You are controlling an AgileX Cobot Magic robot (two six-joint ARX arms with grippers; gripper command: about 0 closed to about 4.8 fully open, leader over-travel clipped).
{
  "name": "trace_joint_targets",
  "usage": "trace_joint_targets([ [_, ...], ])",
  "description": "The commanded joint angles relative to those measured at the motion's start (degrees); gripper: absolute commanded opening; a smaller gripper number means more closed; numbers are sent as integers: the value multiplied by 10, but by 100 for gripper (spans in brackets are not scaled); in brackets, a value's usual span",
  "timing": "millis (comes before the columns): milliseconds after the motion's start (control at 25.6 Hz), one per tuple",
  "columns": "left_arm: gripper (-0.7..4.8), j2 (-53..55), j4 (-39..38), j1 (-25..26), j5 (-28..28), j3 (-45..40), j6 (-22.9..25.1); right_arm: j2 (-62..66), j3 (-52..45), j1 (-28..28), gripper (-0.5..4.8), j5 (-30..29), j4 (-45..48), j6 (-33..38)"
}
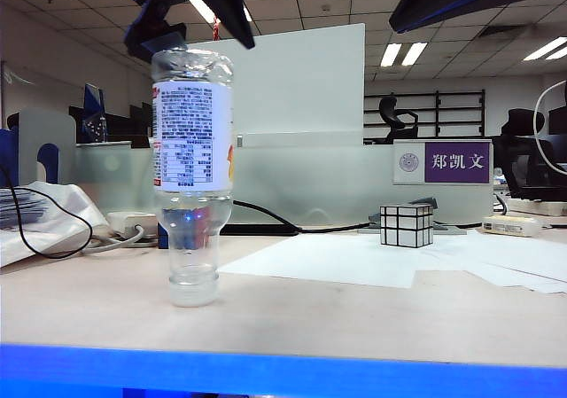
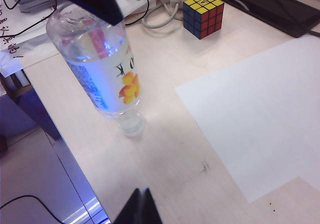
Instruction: Flip the plastic bottle upside down.
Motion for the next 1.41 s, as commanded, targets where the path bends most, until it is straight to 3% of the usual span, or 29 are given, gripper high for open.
trace_joint_targets([
  [39, 479, -3, 42, 0, 29, 3, -12, -1, 2, 1, -9, 2, 10, 2],
  [196, 479, -4, 94, 0, 44, 14, -25, -1, 2, 1, -9, 1, 9, 2],
  [274, 479, -5, 130, 0, 83, 26, -29, -1, 2, 1, -9, 1, 10, 2],
  [391, 479, -8, 212, 0, 148, 47, -79, -1, 2, 1, -9, 1, 10, 2],
  [430, 455, -10, 236, 0, 179, 58, -93, -1, 2, 1, -9, 1, 9, 2],
  [469, 285, -10, 261, 0, 214, 76, -112, -1, 2, 1, -9, 1, 9, 2],
  [548, 41, -12, 292, 0, 264, 117, -144, -2, 2, 1, -9, 1, 9, 2],
  [587, -15, -14, 304, 0, 282, 135, -156, -2, 2, 0, -9, 1, 10, 2],
  [665, -5, -20, 323, 1, 294, 178, -176, -4, 2, 0, -9, 0, 14, 2],
  [782, -5, -37, 324, 3, 263, 242, -177, -14, 3, 0, -9, -1, 37, 2],
  [1017, -5, -138, 308, 52, 125, 302, -187, -64, 4, -1, -9, 0, 120, 3],
  [1095, -5, -234, 238, 88, 59, 302, -112, -107, 4, 0, -9, 1, 190, 3],
  [1213, -5, -334, 119, 94, -55, 297, -21, -149, 4, -5, -9, 11, 256, 2],
  [1408, -5, -483, 19, 94, -71, 226, -14, -214, 4, -22, -8, 64, 296, 2],
])
